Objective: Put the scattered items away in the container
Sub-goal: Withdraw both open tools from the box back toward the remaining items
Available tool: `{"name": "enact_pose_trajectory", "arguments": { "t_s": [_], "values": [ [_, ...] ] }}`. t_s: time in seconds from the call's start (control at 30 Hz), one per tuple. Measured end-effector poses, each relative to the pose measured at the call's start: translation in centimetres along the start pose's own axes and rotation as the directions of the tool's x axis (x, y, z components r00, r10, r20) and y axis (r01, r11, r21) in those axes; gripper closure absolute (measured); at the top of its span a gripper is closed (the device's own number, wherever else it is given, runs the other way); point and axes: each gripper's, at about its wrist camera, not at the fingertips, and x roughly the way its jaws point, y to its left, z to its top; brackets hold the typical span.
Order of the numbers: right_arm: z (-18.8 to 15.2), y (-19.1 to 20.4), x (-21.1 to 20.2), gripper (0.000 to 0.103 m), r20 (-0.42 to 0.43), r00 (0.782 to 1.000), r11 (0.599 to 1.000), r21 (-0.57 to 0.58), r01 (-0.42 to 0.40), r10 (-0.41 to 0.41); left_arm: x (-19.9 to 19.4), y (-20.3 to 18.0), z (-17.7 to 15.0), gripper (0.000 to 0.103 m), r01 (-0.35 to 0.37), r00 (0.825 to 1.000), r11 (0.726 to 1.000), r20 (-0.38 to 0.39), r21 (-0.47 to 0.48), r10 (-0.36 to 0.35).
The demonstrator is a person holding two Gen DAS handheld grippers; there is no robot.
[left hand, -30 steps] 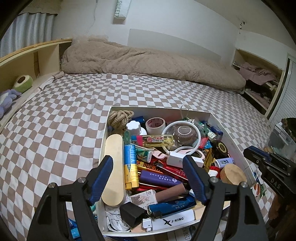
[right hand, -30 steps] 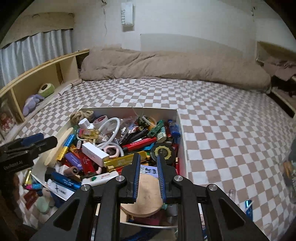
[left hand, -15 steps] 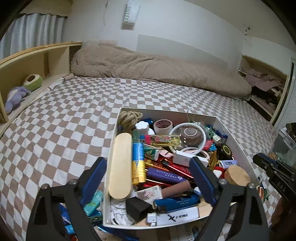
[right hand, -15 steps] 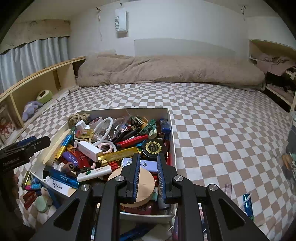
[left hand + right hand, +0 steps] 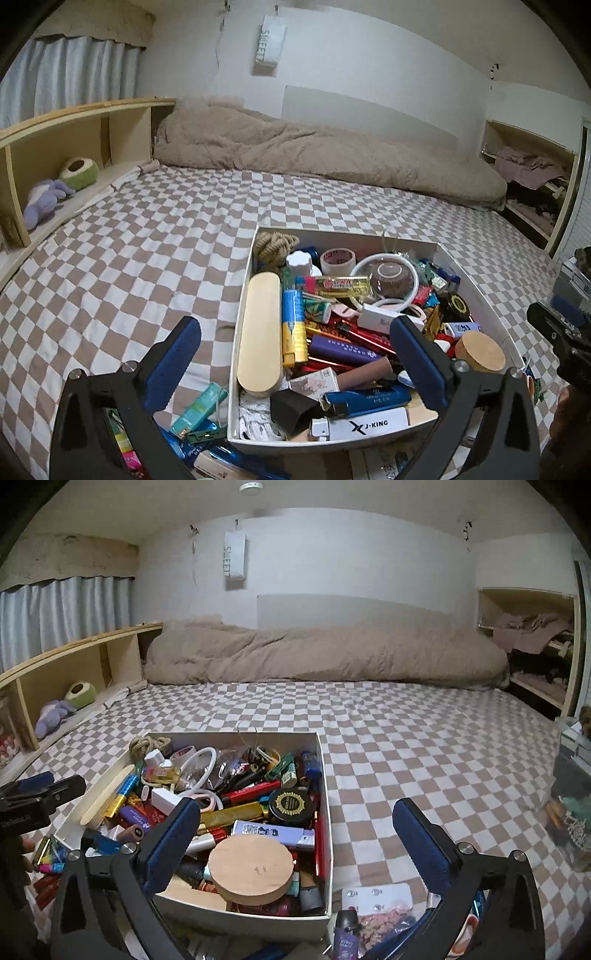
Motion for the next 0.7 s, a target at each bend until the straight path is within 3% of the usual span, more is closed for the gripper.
{"name": "enact_pose_trajectory", "arguments": {
  "t_s": [0.3,0.7],
  "values": [
    [-0.7,-0.5,-0.4,0.000,0.016,1.000,1.000,0.013,-0.012,0.011,-0.4,0.0,0.1,0.000,0.014,1.000,1.000,0.003,-0.009,-0.014],
    [-3.3,-2.1,-1.4,0.000,0.014,1.000,0.997,0.082,-0.010,0.009,-1.3,-0.4,-2.9,0.000,0.025,1.000,1.000,-0.017,0.003,-0.025]
  ]
}}
